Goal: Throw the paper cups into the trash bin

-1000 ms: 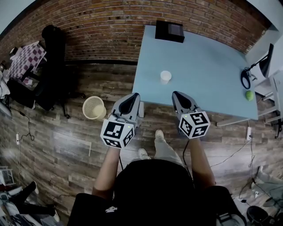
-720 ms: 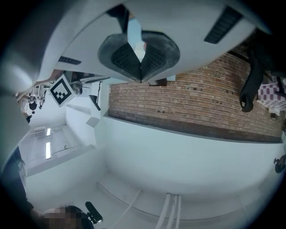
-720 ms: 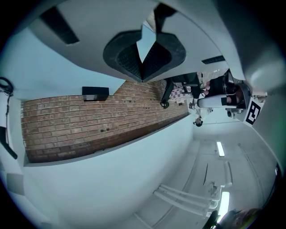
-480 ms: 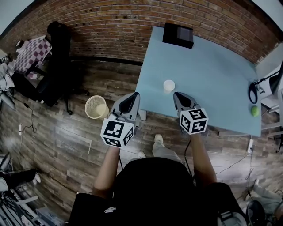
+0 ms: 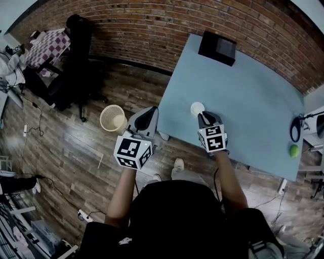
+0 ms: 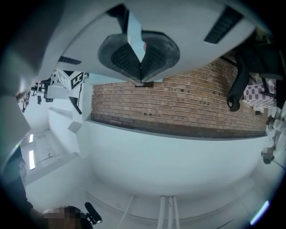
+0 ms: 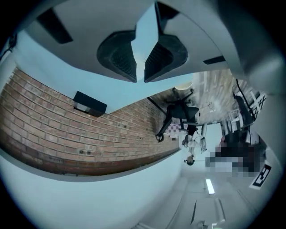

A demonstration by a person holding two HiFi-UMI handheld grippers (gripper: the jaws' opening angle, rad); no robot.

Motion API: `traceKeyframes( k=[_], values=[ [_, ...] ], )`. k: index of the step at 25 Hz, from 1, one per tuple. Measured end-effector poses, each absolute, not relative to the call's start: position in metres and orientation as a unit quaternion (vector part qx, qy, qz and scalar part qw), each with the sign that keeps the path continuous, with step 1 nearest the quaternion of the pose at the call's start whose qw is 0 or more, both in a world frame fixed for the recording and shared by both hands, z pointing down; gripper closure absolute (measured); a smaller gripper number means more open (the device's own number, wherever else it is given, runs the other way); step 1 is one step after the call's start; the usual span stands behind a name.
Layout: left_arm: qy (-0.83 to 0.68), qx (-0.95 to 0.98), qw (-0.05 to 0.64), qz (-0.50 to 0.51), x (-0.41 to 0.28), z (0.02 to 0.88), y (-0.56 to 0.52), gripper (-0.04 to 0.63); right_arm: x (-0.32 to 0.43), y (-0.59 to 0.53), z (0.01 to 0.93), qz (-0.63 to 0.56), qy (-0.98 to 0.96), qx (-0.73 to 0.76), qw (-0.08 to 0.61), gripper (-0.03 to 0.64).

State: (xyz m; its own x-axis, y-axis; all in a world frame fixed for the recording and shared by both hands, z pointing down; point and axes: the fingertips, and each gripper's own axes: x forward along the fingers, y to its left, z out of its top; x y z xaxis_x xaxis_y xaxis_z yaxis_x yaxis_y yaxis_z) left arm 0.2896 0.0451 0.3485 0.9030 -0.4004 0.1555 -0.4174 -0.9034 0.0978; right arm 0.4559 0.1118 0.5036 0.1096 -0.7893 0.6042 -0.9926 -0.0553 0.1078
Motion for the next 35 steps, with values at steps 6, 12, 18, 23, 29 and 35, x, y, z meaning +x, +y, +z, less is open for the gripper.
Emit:
traceKeyframes(
  k=[6, 12, 18, 23, 29, 35],
  values=[
    [-0.246, 0.964, 0.072, 0.074, 0.293, 0.357, 0.036, 0.586, 0.451, 0.100, 0.552, 0.190, -0.666, 0.618, 0.371, 0.514],
    [-0.276, 0.954, 0.082, 0.082, 0.291, 0.368, 0.034, 0.586, 0.454, 0.092, 0.595, 0.176, -0.663, 0.563, 0.461, 0.434],
    [-0.297, 0.947, 0.086, 0.085, 0.280, 0.373, 0.026, 0.586, 0.452, 0.091, 0.618, 0.171, -0.661, 0.522, 0.511, 0.436],
    [-0.304, 0.945, 0.088, 0.081, 0.279, 0.371, 0.021, 0.587, 0.451, 0.090, 0.618, 0.161, -0.660, 0.514, 0.524, 0.552],
    [-0.303, 0.945, 0.086, 0.084, 0.286, 0.375, 0.020, 0.586, 0.458, 0.086, 0.616, 0.164, -0.664, 0.517, 0.516, 0.589],
    [-0.306, 0.943, 0.090, 0.090, 0.294, 0.383, 0.023, 0.586, 0.456, 0.082, 0.602, 0.179, -0.683, 0.519, 0.482, 0.594]
  ],
)
